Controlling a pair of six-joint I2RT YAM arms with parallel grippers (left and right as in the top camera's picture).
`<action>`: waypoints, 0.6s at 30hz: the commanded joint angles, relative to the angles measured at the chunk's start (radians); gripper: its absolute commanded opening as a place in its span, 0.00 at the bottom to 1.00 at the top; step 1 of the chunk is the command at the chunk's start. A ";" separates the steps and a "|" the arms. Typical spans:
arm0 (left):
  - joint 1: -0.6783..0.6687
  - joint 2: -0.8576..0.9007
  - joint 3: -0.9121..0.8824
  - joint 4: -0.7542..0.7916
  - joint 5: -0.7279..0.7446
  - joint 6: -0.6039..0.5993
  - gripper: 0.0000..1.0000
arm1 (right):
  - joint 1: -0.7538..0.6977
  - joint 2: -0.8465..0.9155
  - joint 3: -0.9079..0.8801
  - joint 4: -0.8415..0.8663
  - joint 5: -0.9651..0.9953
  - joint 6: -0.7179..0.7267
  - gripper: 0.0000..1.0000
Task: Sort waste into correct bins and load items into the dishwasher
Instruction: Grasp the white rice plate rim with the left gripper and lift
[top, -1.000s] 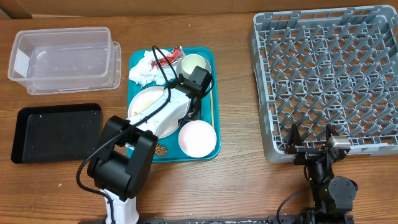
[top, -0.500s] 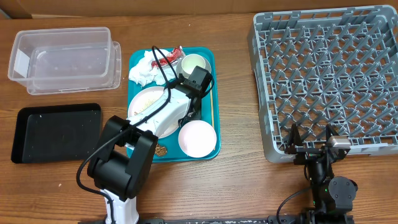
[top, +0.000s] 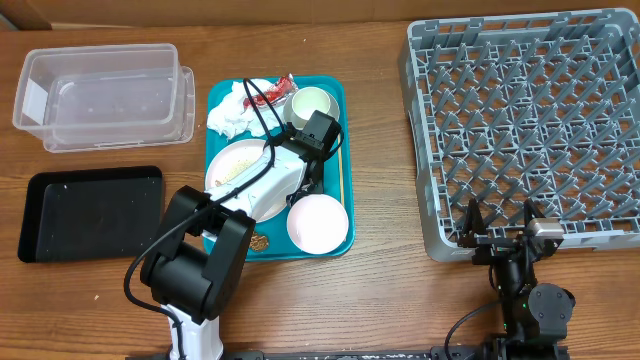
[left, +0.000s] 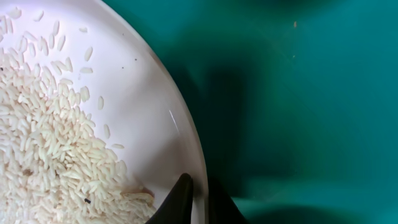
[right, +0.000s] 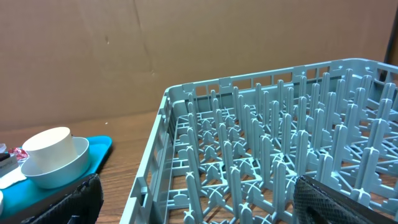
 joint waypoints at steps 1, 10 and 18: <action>0.005 0.010 -0.003 -0.013 0.016 0.000 0.04 | -0.005 -0.010 -0.010 0.003 0.006 0.007 1.00; 0.004 0.010 0.076 -0.126 -0.031 0.002 0.04 | -0.005 -0.010 -0.010 0.003 0.005 0.007 1.00; 0.003 0.010 0.206 -0.261 -0.120 0.002 0.04 | -0.005 -0.010 -0.010 0.003 0.006 0.007 1.00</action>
